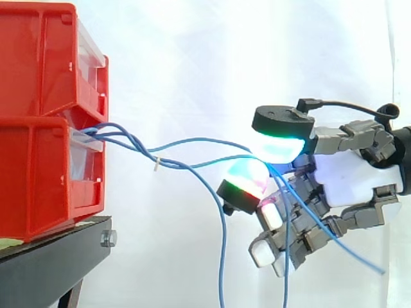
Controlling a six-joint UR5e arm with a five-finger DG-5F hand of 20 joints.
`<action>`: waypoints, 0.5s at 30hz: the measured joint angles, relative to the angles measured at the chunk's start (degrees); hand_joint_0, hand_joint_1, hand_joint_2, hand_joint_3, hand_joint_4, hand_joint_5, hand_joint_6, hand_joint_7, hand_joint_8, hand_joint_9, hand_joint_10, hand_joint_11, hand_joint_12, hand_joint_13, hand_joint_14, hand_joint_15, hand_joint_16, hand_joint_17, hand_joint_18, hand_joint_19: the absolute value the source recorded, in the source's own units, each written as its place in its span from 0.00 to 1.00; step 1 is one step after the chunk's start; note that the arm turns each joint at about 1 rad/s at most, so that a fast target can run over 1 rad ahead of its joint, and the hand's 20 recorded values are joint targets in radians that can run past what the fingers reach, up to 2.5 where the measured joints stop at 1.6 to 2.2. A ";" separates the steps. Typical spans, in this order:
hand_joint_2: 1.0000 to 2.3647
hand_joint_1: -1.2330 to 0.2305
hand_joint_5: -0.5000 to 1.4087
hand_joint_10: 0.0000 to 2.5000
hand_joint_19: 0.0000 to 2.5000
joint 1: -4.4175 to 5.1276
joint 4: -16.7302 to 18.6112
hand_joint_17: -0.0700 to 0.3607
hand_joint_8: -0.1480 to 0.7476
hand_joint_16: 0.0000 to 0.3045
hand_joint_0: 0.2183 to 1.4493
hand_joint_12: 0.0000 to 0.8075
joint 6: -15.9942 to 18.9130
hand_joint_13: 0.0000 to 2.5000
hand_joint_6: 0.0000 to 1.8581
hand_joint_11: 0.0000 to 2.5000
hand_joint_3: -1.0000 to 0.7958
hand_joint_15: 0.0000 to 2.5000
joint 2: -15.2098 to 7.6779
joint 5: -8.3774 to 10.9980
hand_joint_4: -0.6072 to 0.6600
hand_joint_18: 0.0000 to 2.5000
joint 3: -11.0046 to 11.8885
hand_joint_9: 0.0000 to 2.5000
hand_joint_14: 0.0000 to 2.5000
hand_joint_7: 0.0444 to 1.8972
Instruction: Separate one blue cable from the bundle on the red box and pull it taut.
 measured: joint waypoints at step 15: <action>0.00 0.48 0.20 0.01 0.22 -0.12 0.00 0.45 0.43 0.18 0.17 0.44 0.28 0.32 0.49 0.20 0.28 0.19 0.14 0.00 0.49 0.25 0.02 0.40 0.01 0.47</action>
